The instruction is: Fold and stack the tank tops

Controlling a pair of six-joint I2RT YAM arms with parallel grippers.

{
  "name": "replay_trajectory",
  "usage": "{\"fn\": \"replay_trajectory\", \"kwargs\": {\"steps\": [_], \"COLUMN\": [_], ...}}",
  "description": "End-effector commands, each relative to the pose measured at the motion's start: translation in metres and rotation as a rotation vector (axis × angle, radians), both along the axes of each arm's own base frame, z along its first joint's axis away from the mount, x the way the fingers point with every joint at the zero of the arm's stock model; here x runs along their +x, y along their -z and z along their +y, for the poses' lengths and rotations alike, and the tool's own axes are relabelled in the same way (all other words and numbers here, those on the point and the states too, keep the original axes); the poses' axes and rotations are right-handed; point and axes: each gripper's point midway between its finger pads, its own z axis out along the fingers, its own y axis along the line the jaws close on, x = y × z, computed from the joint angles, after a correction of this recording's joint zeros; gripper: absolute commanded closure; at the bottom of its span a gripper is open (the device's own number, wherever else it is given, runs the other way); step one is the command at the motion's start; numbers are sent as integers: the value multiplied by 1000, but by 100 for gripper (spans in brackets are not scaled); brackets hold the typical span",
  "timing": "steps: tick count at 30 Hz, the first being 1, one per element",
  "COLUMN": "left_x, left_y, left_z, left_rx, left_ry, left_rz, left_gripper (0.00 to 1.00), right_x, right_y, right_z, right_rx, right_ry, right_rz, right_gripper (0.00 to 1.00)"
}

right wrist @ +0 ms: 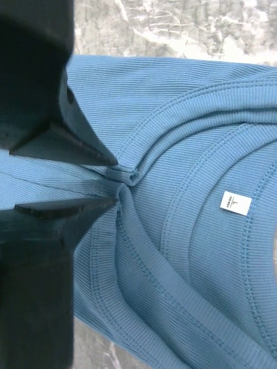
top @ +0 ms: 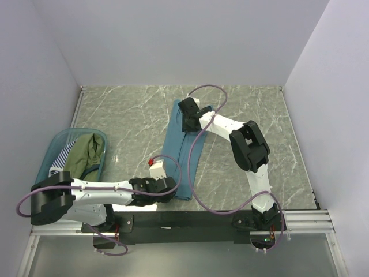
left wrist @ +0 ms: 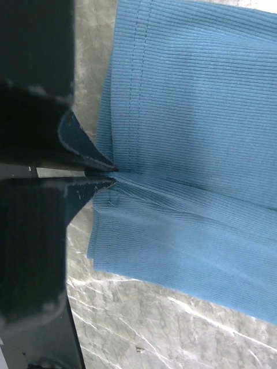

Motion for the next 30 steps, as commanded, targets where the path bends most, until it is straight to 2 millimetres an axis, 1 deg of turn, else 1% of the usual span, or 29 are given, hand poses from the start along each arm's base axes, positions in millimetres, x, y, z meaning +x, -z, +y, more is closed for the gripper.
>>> {"fn": "replay_trajectory", "kwargs": {"steps": [1,2,3,4,5,6,7,8,9,10,11,12,13,14,15,16,17,18,19,20,21,22,23,24,25,26,27,28,30], "left_x": [3,4,6,6,8,9,11,13,15,18,21,24,27,29,30,35,35,37,40,39,40,42,41,40,40,38,38,37,37], "left_y": [-21,-26,-30,-33,-42,-47,-51,-59,-63,-65,-73,-71,-71,-72,-71,-68,-65,-62,-61,-56,-52,-50,-42,-39,-35,-28,-25,-22,-17], "left_z": [-10,-11,-10,-10,-11,-11,-11,-7,-4,2,6,20,28,37,43,51,59,65,67,71,74,75,78,78,79,78,80,80,84], "left_rx": [-32,-38,-41,-42,-57,-60,-64,-60,-58,-47,-58,-28,-26,-36,-43,-42,-50,-51,-59,-57,-48,-57,-44,-42,-39,-40,-36,-30,-10], "left_ry": [24,27,26,30,28,33,30,18,5,-15,-42,-98,-136,-166,-190,-227,-248,-260,-265,-271,-264,-270,-270,-267,-269,-263,-269,-268,-277], "left_rz": [-17,-26,-34,-39,-51,-59,-68,-82,-91,-97,-107,-109,-112,-117,-113,-110,-107,-100,-99,-95,-92,-80,-68,-60,-54,-34,-26,-19,-12], "left_gripper": [86,83,77,75,73,68,66,61,59,57,54,52,47,41,38,34,33,33,33,34,34,35,35,36,36,36,36,36,36], "right_x": [10,11,11,11,12,12,10,8,6,-2,-7,-14,-30,-40,-51,-72,-88,-101,-122,-142,-156,-176,-195,-209,-224,-234,-251,-260,-271], "right_y": [-16,-20,-25,-28,-39,-45,-58,-64,-70,-78,-81,-84,-84,-82,-78,-72,-67,-62,-53,-47,-42,-31,-25,-20,-10,-4,-2,5,10], "right_z": [9,8,8,7,7,7,5,5,3,-4,-7,-9,-15,-17,-20,-25,-23,-23,-28,-20,-17,-19,-11,-7,-10,-9,-1,-4,-4], "right_rx": [12,16,18,19,29,37,50,57,66,76,85,114,140,158,181,209,218,240,256,263,284,286,297,301,300,305,329,327,332], "right_ry": [-19,-18,-16,-14,-12,-9,-8,-5,6,18,26,45,46,47,67,56,44,54,42,13,13,-4,-17,-34,-41,-44,-57,-57,-37], "right_rz": [-50,-59,-66,-71,-90,-98,-114,-122,-129,-135,-137,-135,-137,-133,-122,-110,-99,-85,-74,-59,-39,-20,5,21,42,59,81,94,106], "right_gripper": [63,60,57,56,55,55,55,55,54,54,54,54,54,54,54,54,54,54,54,54,54,54,54,54,54,53,53,52,50]}}
